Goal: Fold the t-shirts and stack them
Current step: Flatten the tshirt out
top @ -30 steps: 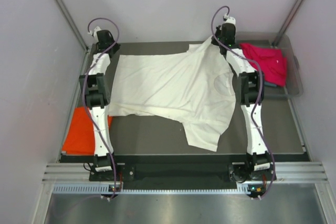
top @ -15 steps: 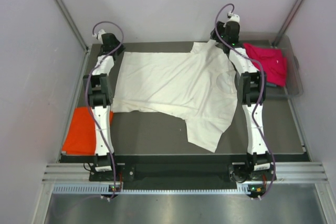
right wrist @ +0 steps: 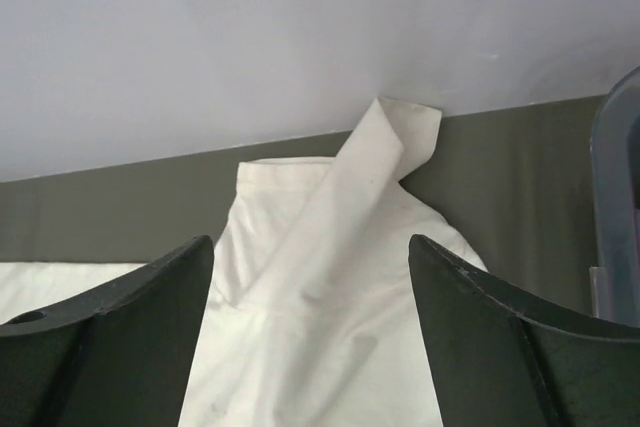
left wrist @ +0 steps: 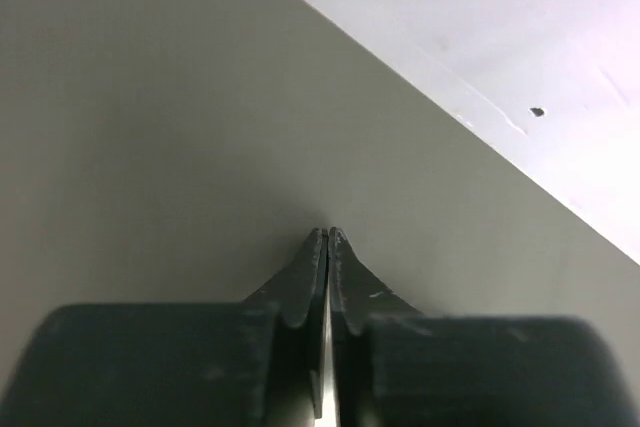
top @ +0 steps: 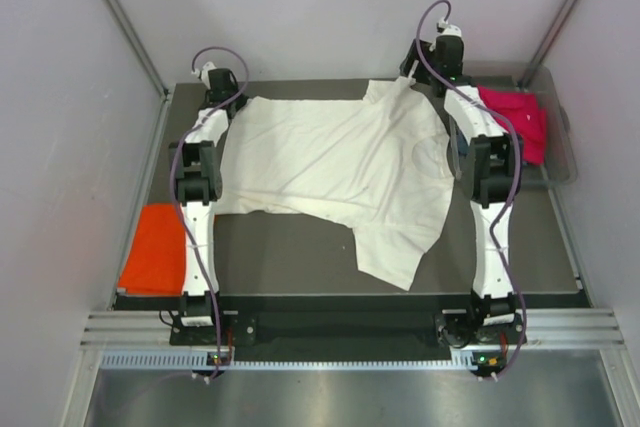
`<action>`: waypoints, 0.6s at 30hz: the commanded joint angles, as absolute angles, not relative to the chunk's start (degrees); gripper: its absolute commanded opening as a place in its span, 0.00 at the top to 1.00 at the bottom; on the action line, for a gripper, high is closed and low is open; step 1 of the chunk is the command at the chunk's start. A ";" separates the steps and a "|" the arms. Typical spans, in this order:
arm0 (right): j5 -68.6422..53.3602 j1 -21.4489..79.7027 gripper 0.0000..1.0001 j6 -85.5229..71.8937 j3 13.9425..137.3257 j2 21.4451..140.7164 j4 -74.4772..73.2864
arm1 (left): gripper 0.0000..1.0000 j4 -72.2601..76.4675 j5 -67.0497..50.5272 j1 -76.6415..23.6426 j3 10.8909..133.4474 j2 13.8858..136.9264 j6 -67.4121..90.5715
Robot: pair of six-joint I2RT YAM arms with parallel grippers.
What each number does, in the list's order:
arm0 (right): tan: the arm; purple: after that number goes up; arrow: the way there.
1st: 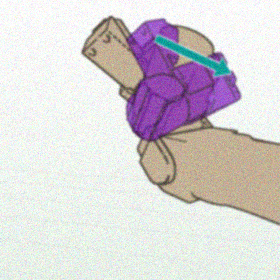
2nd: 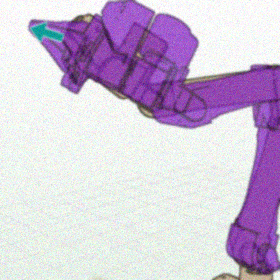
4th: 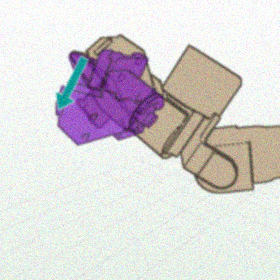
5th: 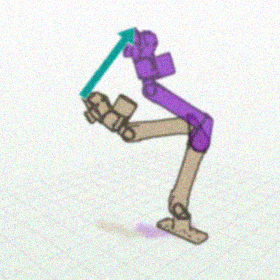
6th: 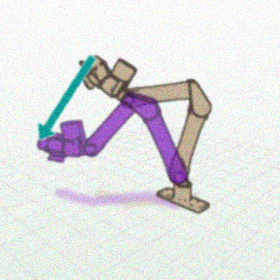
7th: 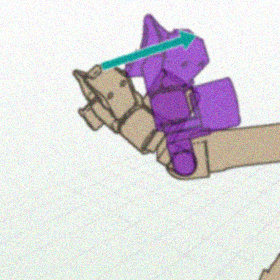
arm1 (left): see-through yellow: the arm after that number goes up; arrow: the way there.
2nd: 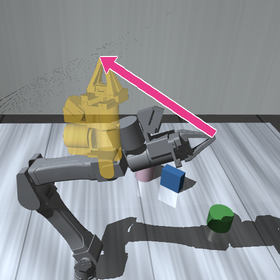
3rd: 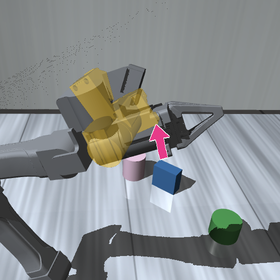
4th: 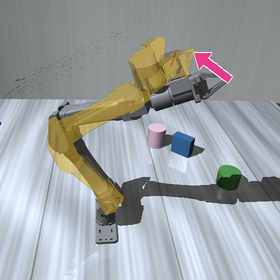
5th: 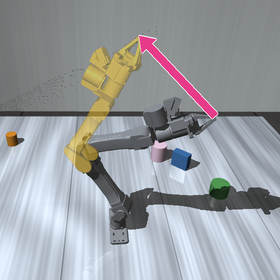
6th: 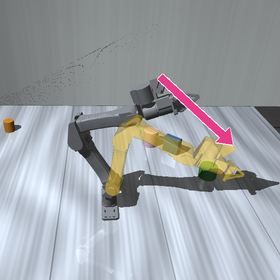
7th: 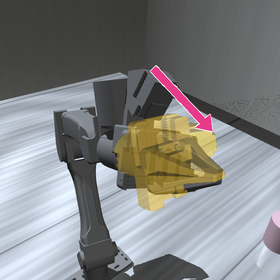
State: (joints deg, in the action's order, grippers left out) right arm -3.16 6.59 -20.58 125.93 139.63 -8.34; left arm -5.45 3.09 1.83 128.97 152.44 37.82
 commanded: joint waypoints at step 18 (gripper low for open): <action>-5.44 6.77 0.20 -24.61 119.62 126.21 -25.21 | 0.75 -11.13 11.16 3.87 137.21 150.41 31.38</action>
